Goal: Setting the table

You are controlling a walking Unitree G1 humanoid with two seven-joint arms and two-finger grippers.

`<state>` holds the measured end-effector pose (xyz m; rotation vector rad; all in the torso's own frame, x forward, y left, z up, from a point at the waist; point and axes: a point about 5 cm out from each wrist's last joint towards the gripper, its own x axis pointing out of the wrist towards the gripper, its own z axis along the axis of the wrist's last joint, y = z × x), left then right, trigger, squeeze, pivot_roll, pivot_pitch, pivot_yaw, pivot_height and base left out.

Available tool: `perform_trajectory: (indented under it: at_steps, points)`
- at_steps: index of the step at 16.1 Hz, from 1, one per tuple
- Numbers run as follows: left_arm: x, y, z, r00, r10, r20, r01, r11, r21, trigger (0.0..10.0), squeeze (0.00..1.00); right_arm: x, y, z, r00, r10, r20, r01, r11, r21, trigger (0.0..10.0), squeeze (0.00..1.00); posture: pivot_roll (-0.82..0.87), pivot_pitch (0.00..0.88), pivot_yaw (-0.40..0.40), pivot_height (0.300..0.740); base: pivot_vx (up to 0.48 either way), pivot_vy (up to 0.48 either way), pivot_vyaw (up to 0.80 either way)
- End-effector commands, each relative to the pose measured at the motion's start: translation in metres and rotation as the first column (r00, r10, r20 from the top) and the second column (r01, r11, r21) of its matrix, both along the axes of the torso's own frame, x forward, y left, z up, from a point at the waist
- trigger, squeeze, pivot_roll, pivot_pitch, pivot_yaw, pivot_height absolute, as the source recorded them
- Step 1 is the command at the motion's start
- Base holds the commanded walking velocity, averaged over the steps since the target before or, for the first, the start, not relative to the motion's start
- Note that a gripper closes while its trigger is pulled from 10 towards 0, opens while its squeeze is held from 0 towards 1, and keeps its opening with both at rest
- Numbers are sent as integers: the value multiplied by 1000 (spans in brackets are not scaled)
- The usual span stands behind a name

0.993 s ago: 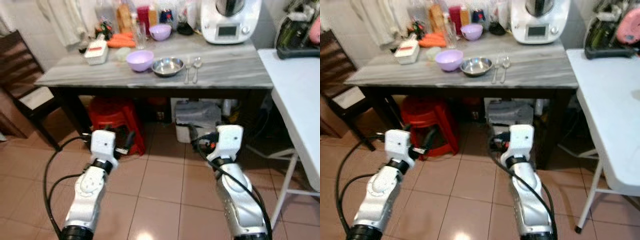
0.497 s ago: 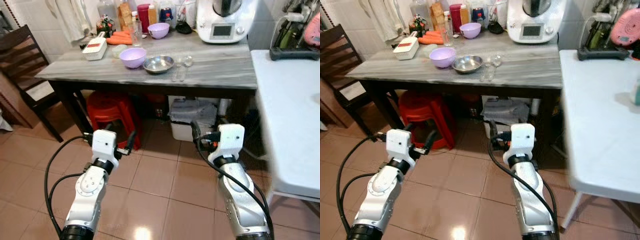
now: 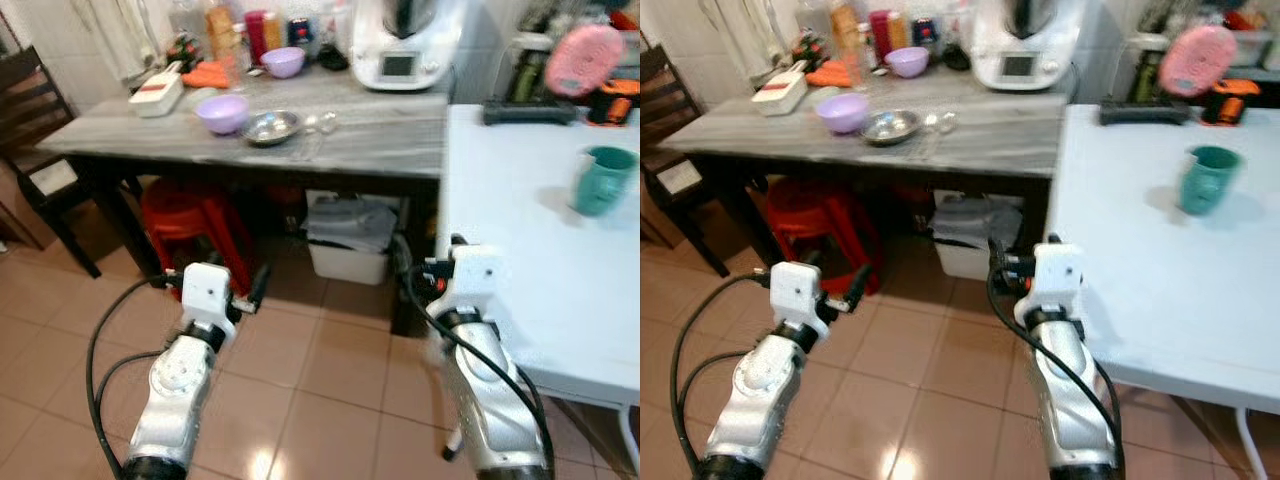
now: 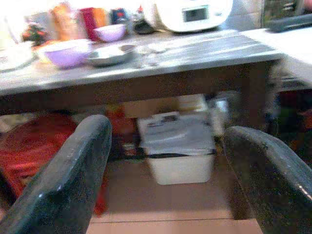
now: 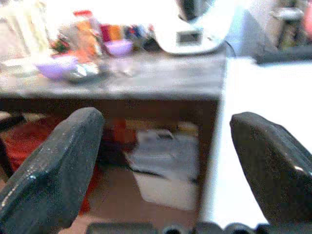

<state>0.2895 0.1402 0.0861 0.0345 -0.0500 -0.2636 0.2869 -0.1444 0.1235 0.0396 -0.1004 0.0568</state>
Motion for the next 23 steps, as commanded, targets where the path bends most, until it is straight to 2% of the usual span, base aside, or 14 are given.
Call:
perform_trajectory:
  at_steps: [1,7,14,18,23]
  points:
    - [0,3,1,1000,-1,4,1,1000,14,10000,0,2,-1,7,1000,-17,24,17,1000,9,10000,0,-47,0,111,740,0,-480,0]
    - [1,1,0,1000,-2,3,2,1000,11,10000,0,3,-4,7,1000,-19,16,19,1000,19,10000,0,-51,0,108,740,0,-461,-219]
    - [1,0,-1,1000,-7,0,7,1000,-5,10000,0,5,-3,8,1000,-18,15,17,1000,22,10000,0,-53,0,108,740,0,0,-61]
    - [-3,-5,1,995,-96,15,96,995,-23,10000,0,5,-2,8,1000,-21,14,21,999,25,10000,0,-54,0,110,740,0,0,-209]
    - [-5,-8,2,991,-136,19,137,990,-39,10000,0,4,-2,7,1000,-21,14,20,999,25,10000,0,-55,0,113,740,155,0,-315]
